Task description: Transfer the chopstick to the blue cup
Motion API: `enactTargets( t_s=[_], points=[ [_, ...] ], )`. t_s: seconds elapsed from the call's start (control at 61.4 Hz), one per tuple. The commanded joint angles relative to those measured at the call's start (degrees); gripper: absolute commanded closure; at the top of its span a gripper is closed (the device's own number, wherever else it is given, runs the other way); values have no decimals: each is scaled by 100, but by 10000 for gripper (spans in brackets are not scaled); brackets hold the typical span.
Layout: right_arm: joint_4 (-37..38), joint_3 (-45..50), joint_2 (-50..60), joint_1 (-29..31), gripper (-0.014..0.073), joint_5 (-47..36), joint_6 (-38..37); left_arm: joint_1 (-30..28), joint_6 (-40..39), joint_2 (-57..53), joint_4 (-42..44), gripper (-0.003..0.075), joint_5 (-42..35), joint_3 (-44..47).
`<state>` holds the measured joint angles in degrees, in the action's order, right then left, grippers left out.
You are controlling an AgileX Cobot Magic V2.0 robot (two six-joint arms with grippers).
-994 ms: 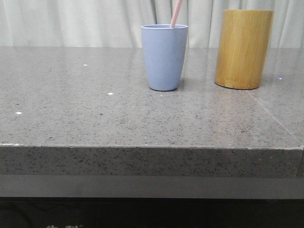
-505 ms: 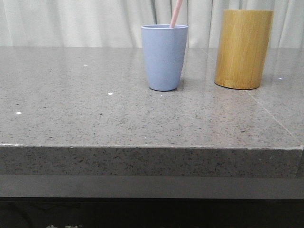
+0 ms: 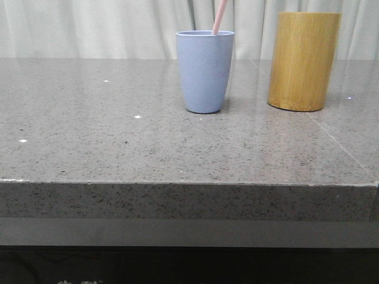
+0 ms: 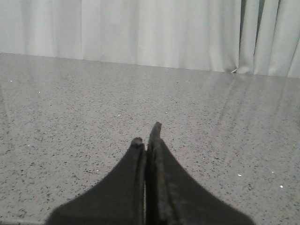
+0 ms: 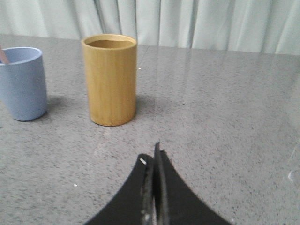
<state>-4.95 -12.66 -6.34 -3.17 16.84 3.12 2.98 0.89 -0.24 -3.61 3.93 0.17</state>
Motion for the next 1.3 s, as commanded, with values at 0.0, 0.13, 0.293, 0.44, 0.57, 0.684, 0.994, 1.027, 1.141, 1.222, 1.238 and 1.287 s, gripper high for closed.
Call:
enactTargets(
  t_s=[0.0, 0.13, 0.293, 0.44, 0.57, 0.684, 0.994, 1.027, 1.141, 1.222, 1.238, 1.287],
  points=[
    [48, 475, 277, 65, 661, -1185, 17, 4, -45, -125, -16, 739, -464, 74],
    [43, 1266, 642, 65, 661, -1911, 12, 4, -45, -125, -16, 739, -464, 74],
    [43, 1374, 821, 65, 661, -1863, 12, 4, -45, -125, -16, 739, -464, 74],
    [43, 1397, 821, 54, 661, -1919, 12, 4, -45, -125, -16, 739, -464, 74],
    [43, 1397, 814, 54, 661, -1919, 12, 4, -45, -125, -16, 739, -464, 74],
    [43, 1397, 814, 54, 661, -1919, 12, 4, -45, -125, -16, 739, -464, 74],
    [49, 1397, 814, 54, 661, -2073, -312, 4, -45, -125, -16, 739, -464, 74],
    [49, 1397, 814, 54, 661, -2110, -443, 4, -45, -125, -16, 739, -464, 74],
    [64, 1397, 814, 65, 661, -2142, -498, 4, -45, -125, -16, 739, -464, 74],
    [104, 1397, 814, 90, 661, -2093, -498, 4, -45, -125, -16, 739, -464, 74],
    [109, 1397, 814, 95, 661, -2087, -498, 4, -45, -125, -16, 739, -464, 74],
    [121, 1397, 814, 101, 661, -2072, -498, 4, -45, -125, -16, 739, -464, 74]
  ],
)
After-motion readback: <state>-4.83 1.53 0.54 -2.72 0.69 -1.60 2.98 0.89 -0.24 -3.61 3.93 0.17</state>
